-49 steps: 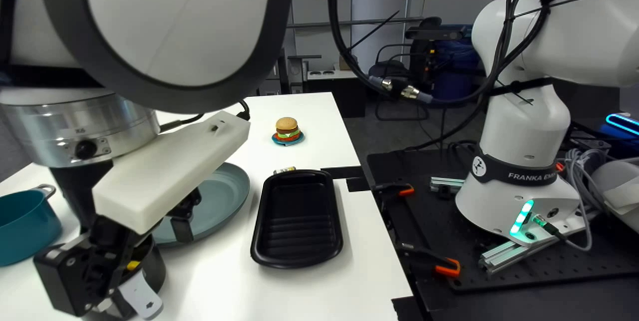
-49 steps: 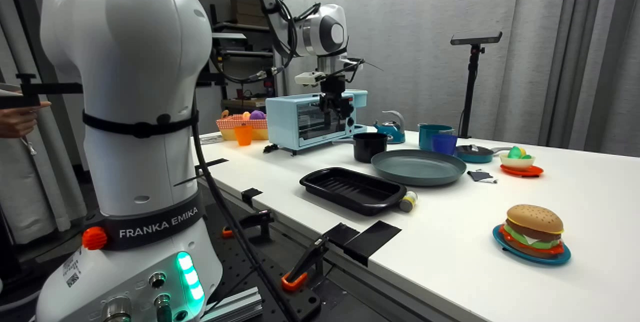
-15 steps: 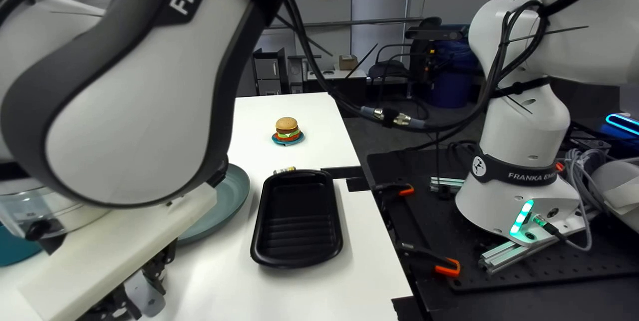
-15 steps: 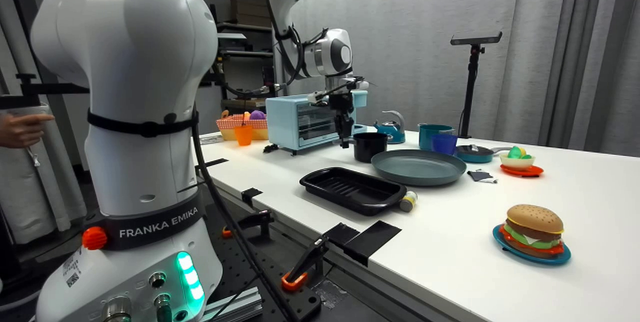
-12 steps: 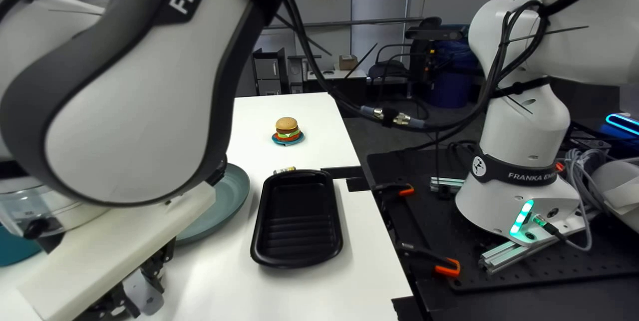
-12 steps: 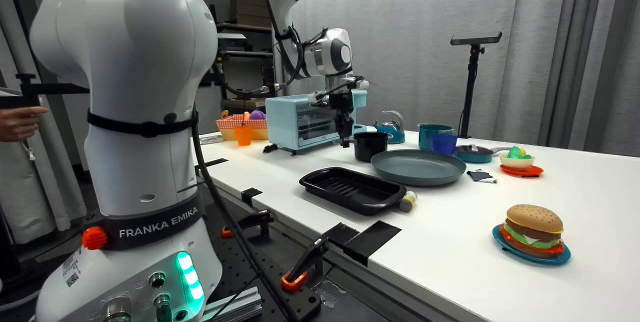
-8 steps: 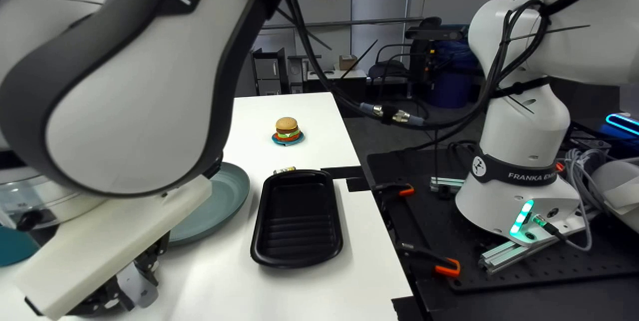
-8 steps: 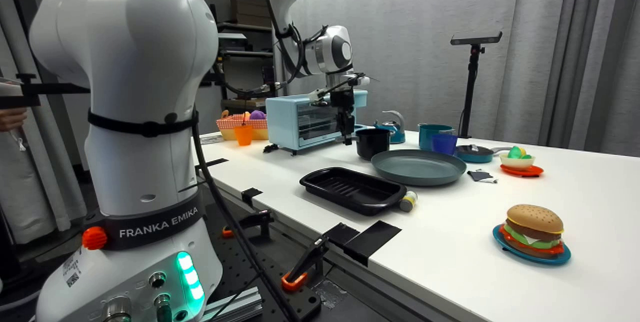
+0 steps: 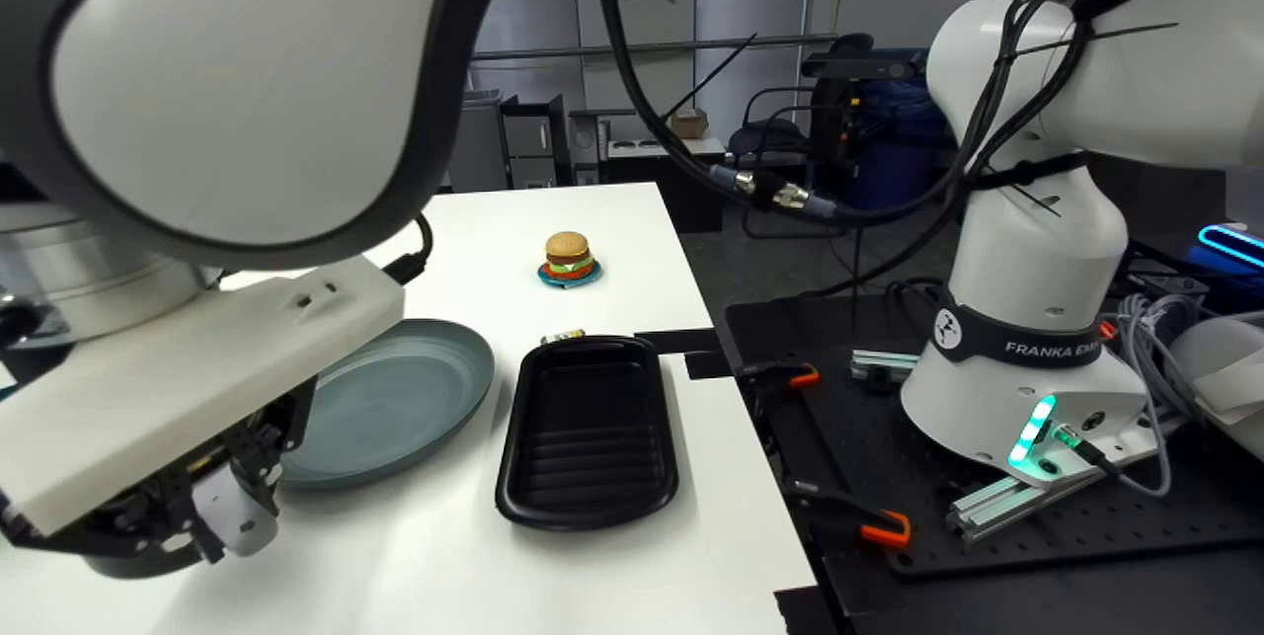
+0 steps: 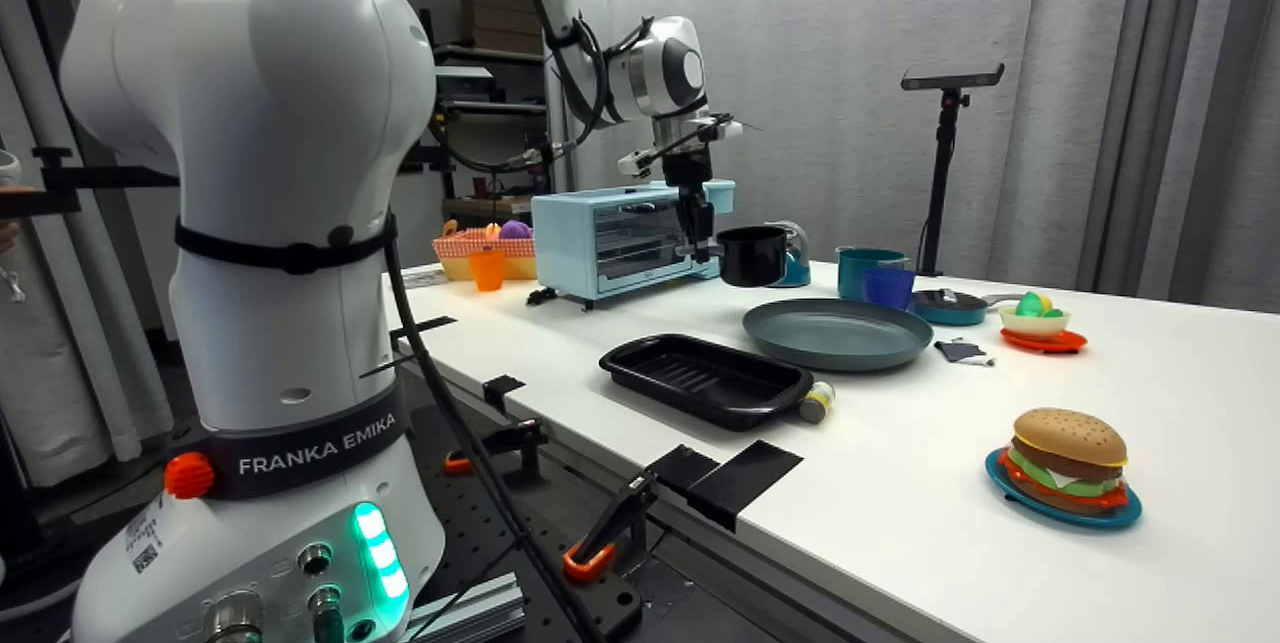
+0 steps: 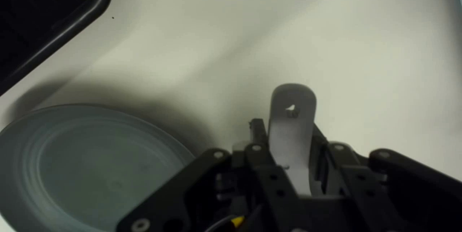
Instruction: Get the black pot and pour its contents onto the gray plate
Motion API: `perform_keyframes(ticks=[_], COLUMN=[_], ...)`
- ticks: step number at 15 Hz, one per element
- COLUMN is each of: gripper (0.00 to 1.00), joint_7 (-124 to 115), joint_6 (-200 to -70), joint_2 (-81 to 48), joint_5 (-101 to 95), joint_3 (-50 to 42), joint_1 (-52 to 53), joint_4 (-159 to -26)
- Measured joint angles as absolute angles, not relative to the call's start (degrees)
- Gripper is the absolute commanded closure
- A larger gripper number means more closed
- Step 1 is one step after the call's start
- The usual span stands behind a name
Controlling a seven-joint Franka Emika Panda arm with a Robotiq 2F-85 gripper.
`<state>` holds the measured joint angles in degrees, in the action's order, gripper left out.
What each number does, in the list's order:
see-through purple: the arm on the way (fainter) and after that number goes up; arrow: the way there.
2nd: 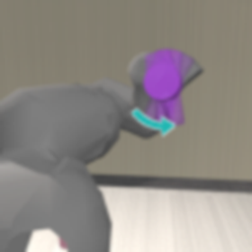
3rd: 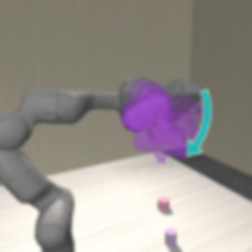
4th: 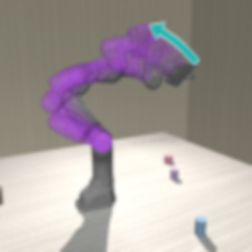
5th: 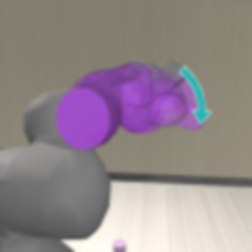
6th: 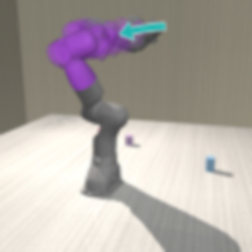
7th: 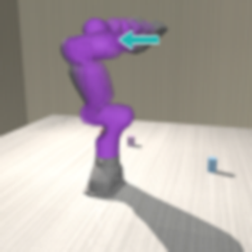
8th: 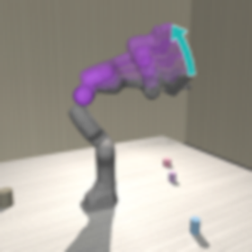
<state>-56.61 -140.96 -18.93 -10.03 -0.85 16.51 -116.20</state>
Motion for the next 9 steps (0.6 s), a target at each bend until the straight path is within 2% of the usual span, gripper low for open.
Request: perform_keyframes(ticks=[9], gripper=[0.93], joint_7=[-51.44], joint_6=[-145.71], joint_2=[-14.97], joint_5=[-1.40], joint_3=[-0.31], joint_1=[11.16], joint_4=[-121.75])
